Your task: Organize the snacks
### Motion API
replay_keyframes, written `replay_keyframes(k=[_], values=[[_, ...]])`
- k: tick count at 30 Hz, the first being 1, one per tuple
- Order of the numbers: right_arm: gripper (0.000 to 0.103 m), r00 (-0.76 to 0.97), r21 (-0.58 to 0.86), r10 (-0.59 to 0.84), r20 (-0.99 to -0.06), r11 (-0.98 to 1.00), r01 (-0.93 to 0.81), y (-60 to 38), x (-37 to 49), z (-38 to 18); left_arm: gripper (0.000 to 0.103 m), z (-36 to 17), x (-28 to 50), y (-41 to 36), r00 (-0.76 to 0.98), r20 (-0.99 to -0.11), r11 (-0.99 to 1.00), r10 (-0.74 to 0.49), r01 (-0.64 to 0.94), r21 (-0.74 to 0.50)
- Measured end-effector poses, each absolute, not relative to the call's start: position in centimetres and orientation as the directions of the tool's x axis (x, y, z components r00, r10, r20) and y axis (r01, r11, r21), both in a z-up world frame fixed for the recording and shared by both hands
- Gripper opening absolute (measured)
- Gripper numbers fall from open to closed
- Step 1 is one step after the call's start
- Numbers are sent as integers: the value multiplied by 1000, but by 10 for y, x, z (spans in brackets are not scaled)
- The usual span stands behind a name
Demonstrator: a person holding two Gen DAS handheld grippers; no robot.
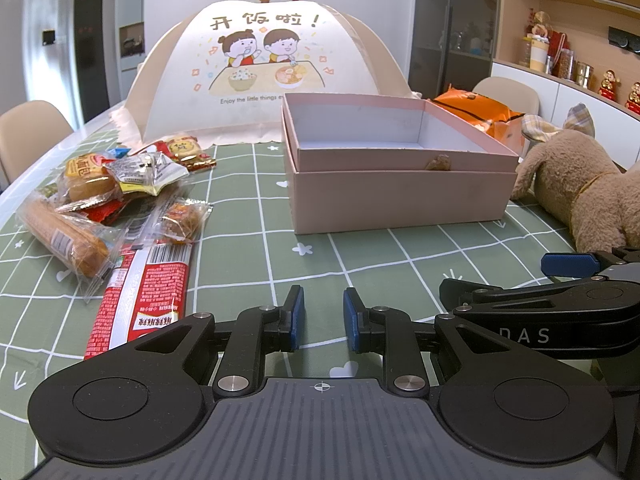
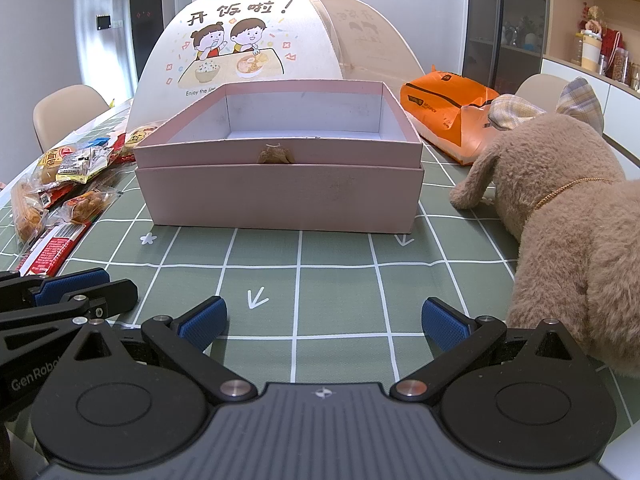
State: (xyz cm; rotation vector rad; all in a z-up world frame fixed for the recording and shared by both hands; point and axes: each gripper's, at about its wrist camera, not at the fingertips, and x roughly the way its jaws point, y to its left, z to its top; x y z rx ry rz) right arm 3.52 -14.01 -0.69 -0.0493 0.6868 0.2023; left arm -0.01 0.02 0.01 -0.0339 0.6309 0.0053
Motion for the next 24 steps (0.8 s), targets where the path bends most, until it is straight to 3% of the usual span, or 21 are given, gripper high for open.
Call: replay_keyframes(k=[21,24], values=[[103,755,23,171,-633,979,-202,-140,33,-11,25,-1,0,-2,808,-590,999,-6,-15,-31],[103,706,22,186,-684,972,-235,-139,37,-7,26,-1,-1,4,806,-590,997,-44,0,-73]])
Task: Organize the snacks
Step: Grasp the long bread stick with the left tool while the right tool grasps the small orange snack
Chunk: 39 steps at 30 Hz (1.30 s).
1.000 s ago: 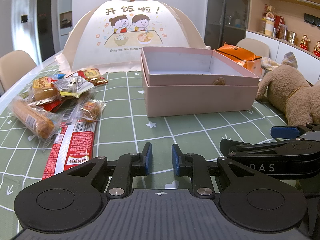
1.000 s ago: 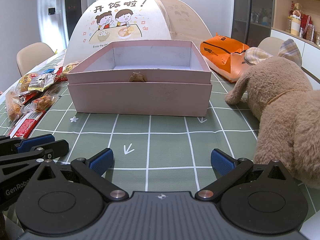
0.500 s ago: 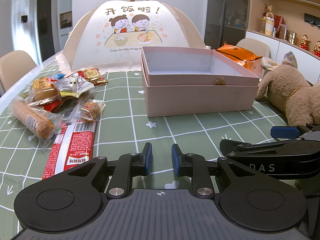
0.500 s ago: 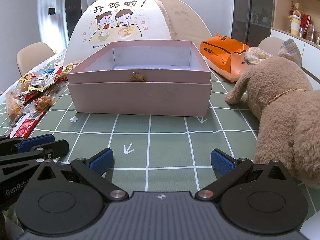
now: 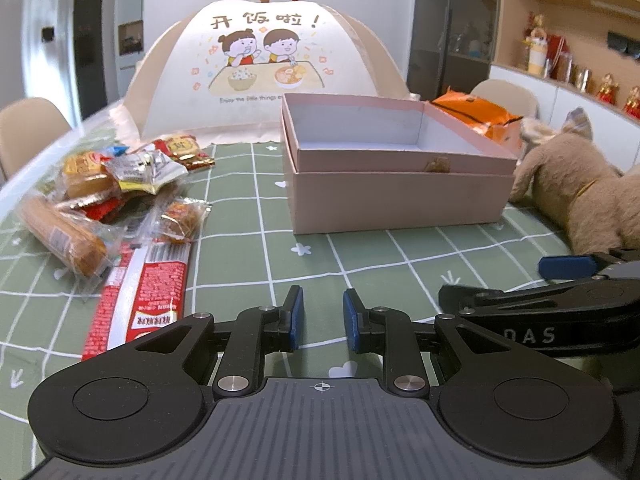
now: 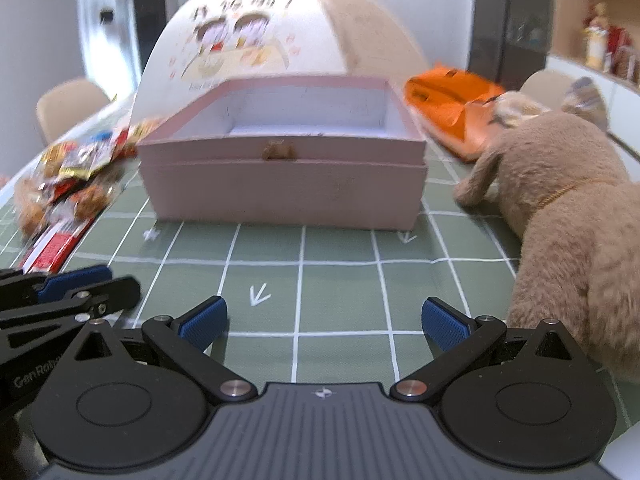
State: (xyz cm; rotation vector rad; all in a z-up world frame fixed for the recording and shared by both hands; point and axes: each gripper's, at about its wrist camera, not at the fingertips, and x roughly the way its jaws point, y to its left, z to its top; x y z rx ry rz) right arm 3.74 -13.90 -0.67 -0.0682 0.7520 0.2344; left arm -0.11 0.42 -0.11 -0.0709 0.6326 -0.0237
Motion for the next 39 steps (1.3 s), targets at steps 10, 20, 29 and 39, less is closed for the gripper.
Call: replay_keyframes(k=[10,20,29,39], values=[[103,465,20,195,-863,935,-355,-132,56,11,27,80,21,131,699,-713,914,51,-320,-249],[96,475,39,341,-811,842,-538,-37,53,63,43,46,85,232,532,-832,752,156,-610,-249],[73,540,34,399,-742,826,-563,34,109,84,47,34,60,228,544,-831,857,117,-478,-193],[25,393,107,411,-822,790,-603,72,128,39,43,35,-2,177,465,-880,939,94,-335,-77]])
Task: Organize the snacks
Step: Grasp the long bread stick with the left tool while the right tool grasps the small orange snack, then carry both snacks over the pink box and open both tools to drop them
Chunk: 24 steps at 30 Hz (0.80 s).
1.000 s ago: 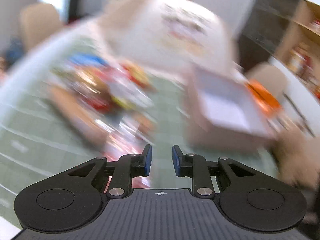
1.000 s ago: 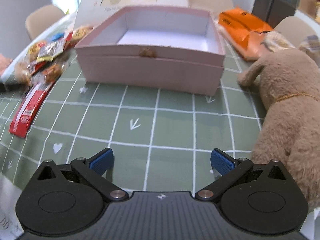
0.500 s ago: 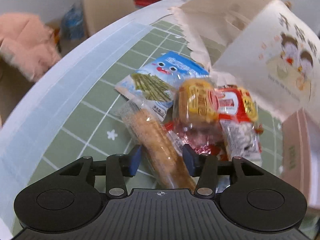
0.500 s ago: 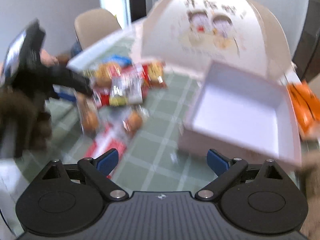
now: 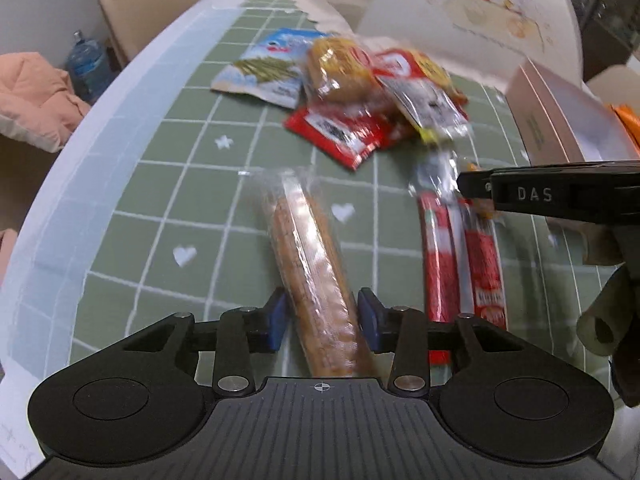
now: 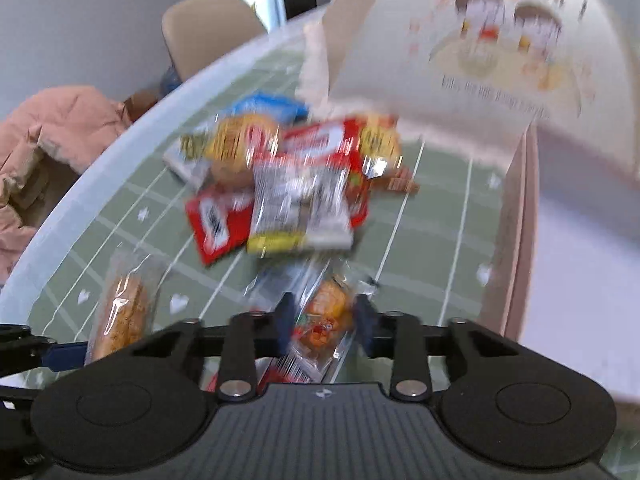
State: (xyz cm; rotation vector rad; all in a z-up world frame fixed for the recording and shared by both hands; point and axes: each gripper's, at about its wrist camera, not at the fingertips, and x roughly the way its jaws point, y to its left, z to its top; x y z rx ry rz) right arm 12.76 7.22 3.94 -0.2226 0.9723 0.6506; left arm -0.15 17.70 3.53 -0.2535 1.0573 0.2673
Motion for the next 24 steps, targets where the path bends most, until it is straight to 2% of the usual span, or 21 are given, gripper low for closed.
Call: replay_keyframes(k=[3,7,11,15,20,24], values=[[21,354,117,423,-834,762,-636,55,106,37,42,35,-1,171,467,-879,942,94,-328,-73],[21,333,108,405,-852,757,-645,17,76,37,35,39,0,164,469,-881,947,69,-308,-89],[21,352,115,377,-857,805,-582,-35,58,45,34,48,4,149,478,-878,959,34,-263,-106],[21,431,93,324,-842,874,-477,-83,53,60,33,70,3,121,527,-849,978,-46,-149,-145],[21,525,97,286,-802,929,-357,-130,40,85,33,122,1,87,632,-744,967,-214,31,-252],[21,591,110,280,-757,946,-306,-153,32,108,33,176,29,66,733,-610,949,-300,163,-271]])
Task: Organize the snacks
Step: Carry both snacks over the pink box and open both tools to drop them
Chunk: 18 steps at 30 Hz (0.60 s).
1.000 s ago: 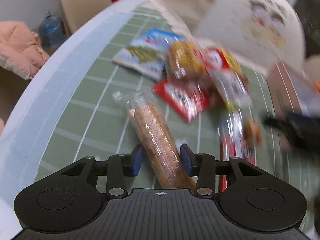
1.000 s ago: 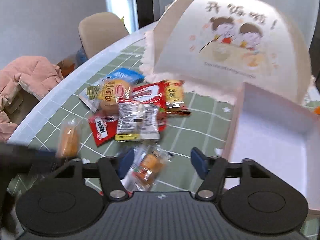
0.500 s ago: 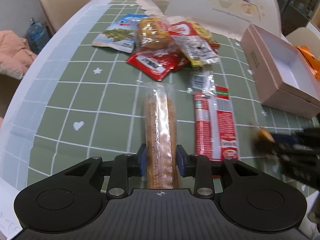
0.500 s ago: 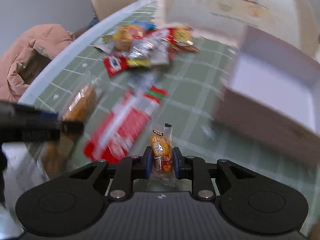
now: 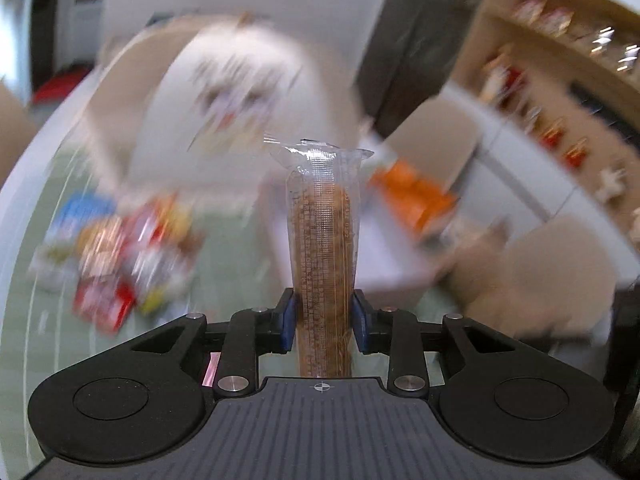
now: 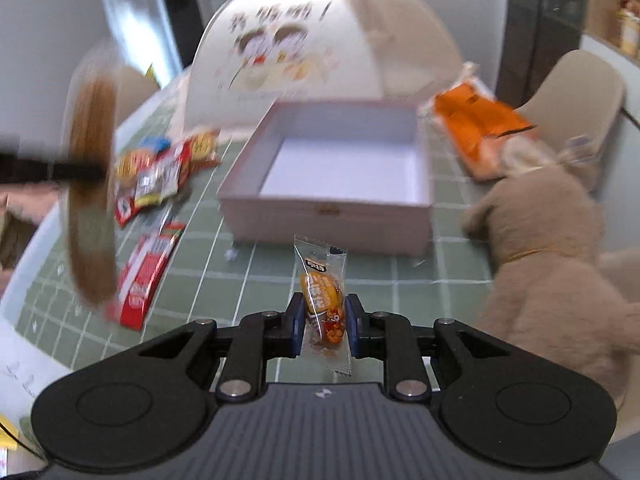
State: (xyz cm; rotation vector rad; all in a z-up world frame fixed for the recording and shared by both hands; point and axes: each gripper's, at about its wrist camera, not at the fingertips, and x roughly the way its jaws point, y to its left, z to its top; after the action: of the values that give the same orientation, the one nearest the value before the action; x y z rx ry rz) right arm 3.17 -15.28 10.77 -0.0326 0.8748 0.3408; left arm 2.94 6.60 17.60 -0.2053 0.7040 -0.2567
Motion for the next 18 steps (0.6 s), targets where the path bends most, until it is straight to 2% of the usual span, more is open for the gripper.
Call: replay_keyframes(k=[4,6,7,9,10,12,15,18], values=[[21,638,121,262,-724,959,-257,-161,32,123,33,192,92,53,798,-516,945,-310,197,-262],[21,654,118,256,-711,961,-249,-162,34,130,33,182,130,48,784,-514,928,-349,213,-305],[21,660,110,250,-709,963,-247,-159,36,133,33,171,148,47,754,-542,919,-371,214,-332],[21,665,92,238,-708,965,-247,-156,39,138,34,135,187,44,623,-657,896,-425,187,-402],[21,671,83,230,-705,966,-244,-156,41,142,34,120,194,47,590,-675,886,-443,177,-428],[21,694,65,213,-687,970,-234,-157,49,152,34,107,190,55,599,-671,886,-437,160,-434],[21,733,58,213,-646,971,-231,-160,71,170,34,111,167,78,662,-610,867,-436,127,-481],[22,757,74,244,-606,965,-252,-155,113,177,34,121,151,112,743,-578,887,-338,47,-459]])
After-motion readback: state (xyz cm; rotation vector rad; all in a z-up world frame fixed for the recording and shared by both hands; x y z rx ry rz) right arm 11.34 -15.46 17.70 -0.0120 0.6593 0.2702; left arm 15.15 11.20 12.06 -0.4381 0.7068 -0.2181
